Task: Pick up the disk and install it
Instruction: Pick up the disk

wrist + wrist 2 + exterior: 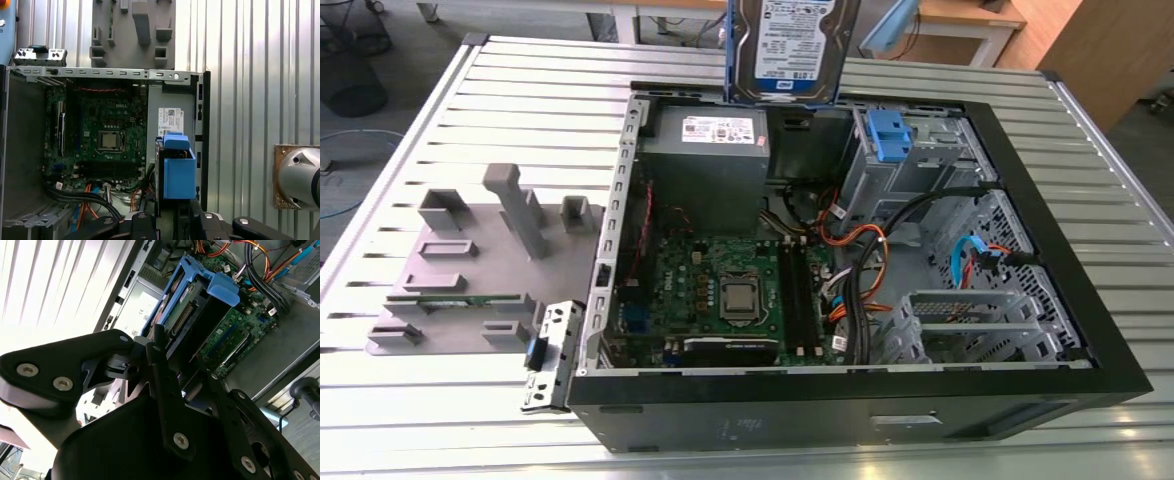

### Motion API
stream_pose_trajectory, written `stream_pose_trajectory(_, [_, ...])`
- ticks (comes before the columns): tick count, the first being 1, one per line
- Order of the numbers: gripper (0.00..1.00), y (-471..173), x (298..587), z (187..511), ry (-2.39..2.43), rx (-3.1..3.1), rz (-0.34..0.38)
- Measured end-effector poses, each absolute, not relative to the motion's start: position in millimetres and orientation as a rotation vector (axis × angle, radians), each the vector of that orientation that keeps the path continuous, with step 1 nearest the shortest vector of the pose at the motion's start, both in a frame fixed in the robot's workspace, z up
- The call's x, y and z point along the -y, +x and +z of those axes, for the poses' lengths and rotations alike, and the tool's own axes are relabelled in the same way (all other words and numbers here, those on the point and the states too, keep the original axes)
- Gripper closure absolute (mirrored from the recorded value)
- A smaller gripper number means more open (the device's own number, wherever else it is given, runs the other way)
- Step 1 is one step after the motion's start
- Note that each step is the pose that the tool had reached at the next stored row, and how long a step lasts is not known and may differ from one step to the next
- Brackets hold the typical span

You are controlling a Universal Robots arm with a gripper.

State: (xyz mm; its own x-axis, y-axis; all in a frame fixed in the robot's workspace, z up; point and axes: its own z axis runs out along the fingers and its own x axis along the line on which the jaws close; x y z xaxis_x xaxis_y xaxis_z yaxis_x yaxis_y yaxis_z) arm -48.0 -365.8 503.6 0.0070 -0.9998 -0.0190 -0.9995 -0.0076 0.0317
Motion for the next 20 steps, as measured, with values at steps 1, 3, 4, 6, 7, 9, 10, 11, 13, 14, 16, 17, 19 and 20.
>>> stream_pose_trajectory(1, [0.65,-46.8,365.9,503.3,2.223,2.206,-0.056])
stream_pose_trajectory(3, [0.65,-44.7,365.8,502.8,2.223,2.206,-0.056])
stream_pose_trajectory(4, [0.65,-43.8,365.8,502.6,2.222,2.206,-0.056])
stream_pose_trajectory(6, [0.65,-42.2,365.8,502.3,2.223,2.206,-0.056])
stream_pose_trajectory(7, [0.65,-42.0,365.8,502.3,2.223,2.206,-0.056])
stream_pose_trajectory(9, [0.65,-41.8,365.8,502.2,2.223,2.206,-0.056])
stream_pose_trajectory(10, [0.65,-41.8,365.8,502.3,2.223,2.206,-0.056])
stream_pose_trajectory(11, [0.65,-41.8,365.8,502.2,2.223,2.206,-0.056])
stream_pose_trajectory(13, [0.65,-41.7,366.4,502.2,2.222,2.206,-0.055])
stream_pose_trajectory(14, [0.65,-41.7,366.9,502.3,2.222,2.206,-0.055])
stream_pose_trajectory(16, [0.65,-41.8,368.2,502.2,2.221,2.205,-0.053])
stream_pose_trajectory(17, [0.65,-41.8,368.9,502.2,2.221,2.205,-0.052])
stream_pose_trajectory(19, [0.65,-41.8,370.6,502.2,2.22,2.204,-0.05])
stream_pose_trajectory(20, [0.65,-41.8,371.4,502.2,2.22,2.204,-0.049])
